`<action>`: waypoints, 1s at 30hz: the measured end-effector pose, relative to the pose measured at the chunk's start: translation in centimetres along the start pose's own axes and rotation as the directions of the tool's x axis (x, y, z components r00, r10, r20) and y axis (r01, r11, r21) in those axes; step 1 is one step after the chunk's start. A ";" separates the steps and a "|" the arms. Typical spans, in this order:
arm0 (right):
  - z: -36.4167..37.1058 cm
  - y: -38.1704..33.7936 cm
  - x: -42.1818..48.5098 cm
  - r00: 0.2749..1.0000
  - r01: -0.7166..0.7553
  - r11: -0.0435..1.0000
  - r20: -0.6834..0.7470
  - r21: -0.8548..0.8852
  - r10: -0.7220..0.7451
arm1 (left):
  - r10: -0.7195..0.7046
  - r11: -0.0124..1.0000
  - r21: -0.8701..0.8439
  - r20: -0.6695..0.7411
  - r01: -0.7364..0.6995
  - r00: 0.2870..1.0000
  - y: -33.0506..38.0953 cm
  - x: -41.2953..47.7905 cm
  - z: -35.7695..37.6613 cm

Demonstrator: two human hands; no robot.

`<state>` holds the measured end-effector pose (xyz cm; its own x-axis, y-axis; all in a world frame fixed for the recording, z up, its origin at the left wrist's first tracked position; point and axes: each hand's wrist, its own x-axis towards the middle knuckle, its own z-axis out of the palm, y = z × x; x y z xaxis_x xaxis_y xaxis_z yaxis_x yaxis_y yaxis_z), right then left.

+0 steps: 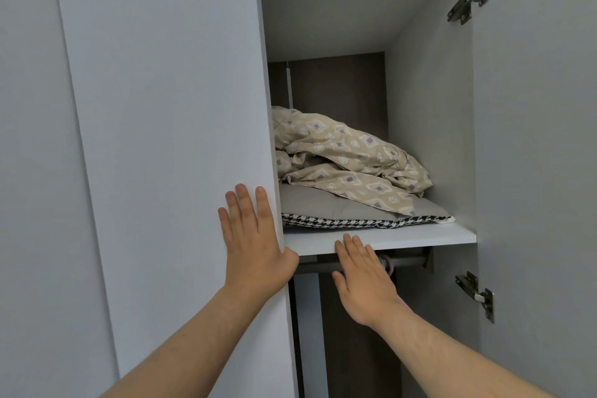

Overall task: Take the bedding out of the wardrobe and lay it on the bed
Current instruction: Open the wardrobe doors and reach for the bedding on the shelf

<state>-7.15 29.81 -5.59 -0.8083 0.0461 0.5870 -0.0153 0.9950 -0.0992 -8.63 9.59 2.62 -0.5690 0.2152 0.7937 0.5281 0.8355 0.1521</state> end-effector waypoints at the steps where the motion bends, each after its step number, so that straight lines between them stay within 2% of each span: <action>1: -0.3 0.2 -0.1 1.000 0.004 1.000 0.017 -0.005 -0.004 | 0.004 1.000 -0.007 0.007 -0.004 1.000 -0.1 -0.6 -0.8; 12: -2.3 -0.2 -0.5 0.989 -0.025 1.000 0.147 0.010 0.024 | 0.017 0.994 -0.112 0.033 -0.013 0.999 -1.1 -5.4 -8.0; 18: -3.3 -3.6 -1.0 0.990 0.021 0.985 0.133 0.169 -0.044 | -0.003 0.989 -0.150 0.041 0.010 0.999 -1.7 -7.4 -10.8; 21: -4.1 -7.1 -1.1 0.990 0.082 0.933 0.082 0.349 -0.118 | -0.018 0.984 -0.176 0.058 0.028 0.998 -2.0 -8.4 -12.1; 25: -5.8 -12.3 -0.5 0.979 0.149 0.798 0.024 0.584 -0.201 | -0.038 0.976 -0.213 0.078 0.054 0.996 -2.9 -9.8 -14.5; 30: -8.2 -17.5 1.3 0.951 0.230 0.693 -0.005 0.683 -0.310 | -0.066 0.965 -0.245 0.106 0.090 0.992 -4.8 -11.7 -17.6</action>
<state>-3.16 13.20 3.49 -0.7606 -0.2646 0.5929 -0.5986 0.6393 -0.4827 6.60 -5.83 3.00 -0.6662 0.2125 0.7149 0.6132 0.7017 0.3628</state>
